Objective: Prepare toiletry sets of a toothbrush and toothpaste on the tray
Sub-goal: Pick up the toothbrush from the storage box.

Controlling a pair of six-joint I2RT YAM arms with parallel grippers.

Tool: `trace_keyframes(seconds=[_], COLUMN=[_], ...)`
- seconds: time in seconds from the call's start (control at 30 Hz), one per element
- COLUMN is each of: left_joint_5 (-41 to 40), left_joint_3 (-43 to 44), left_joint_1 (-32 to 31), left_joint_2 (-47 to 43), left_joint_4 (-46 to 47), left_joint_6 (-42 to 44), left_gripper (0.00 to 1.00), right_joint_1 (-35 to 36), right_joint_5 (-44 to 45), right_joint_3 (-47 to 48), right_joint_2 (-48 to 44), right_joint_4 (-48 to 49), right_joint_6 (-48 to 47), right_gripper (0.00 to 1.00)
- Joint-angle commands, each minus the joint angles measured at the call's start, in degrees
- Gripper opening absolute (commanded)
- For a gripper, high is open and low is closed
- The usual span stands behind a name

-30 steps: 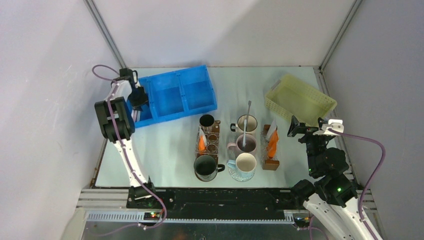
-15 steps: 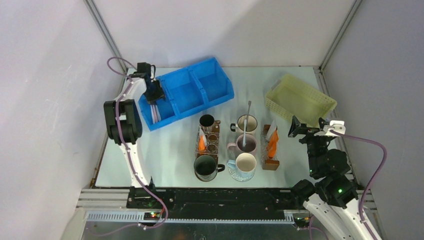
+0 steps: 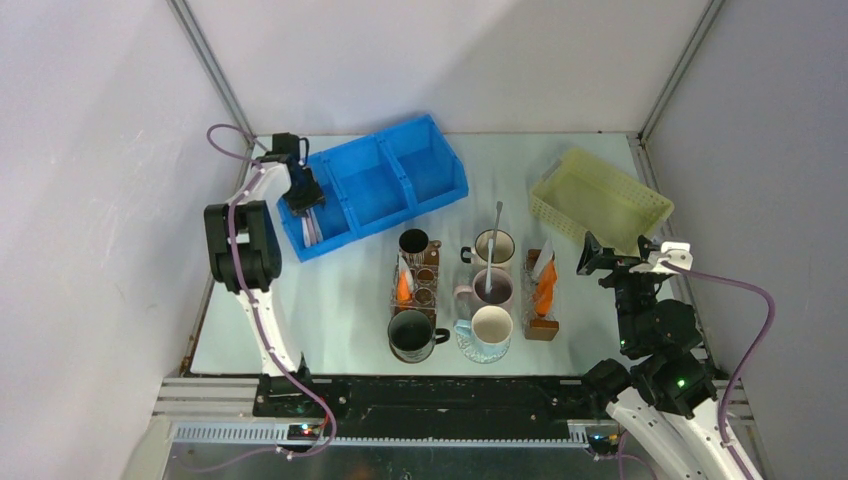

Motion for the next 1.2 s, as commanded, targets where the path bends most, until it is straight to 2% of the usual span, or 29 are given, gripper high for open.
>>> trace_keyframes(seconds=[0.0,0.53,0.8,1.0,1.17], left_joint_5=[-0.34,-1.42,0.16,1.04,4.28], left_joint_3=[0.29,2.21,4.82,7.65,6.27], left_joint_1=[-0.83,-1.09,-2.21,-2.33,-2.37], left_joint_2=[0.43,3.64,4.93,6.41,5.01], left_joint_4=[0.82,-1.92,-4.09,-7.05,-5.46], left_joint_6=[-0.91,-1.97,-0.71,0.92,0.29], left_gripper=[0.50,0.47,0.29,0.20,0.12], right_joint_1=[-0.20,-0.33,-0.33,-0.30,-0.37], right_joint_5=[-0.55,-0.56,-0.59,-0.61,-0.58], right_joint_3=[0.01,0.01,-0.02,0.01,0.01], right_joint_2=[-0.55,-0.84,-0.96,-1.31,-1.54], right_joint_4=[1.03,1.10,0.97,0.91,0.82], right_joint_6=[-0.33,-0.16,-0.15,-0.08,-0.11], right_gripper=[0.99,1.00,1.00,0.99,0.99])
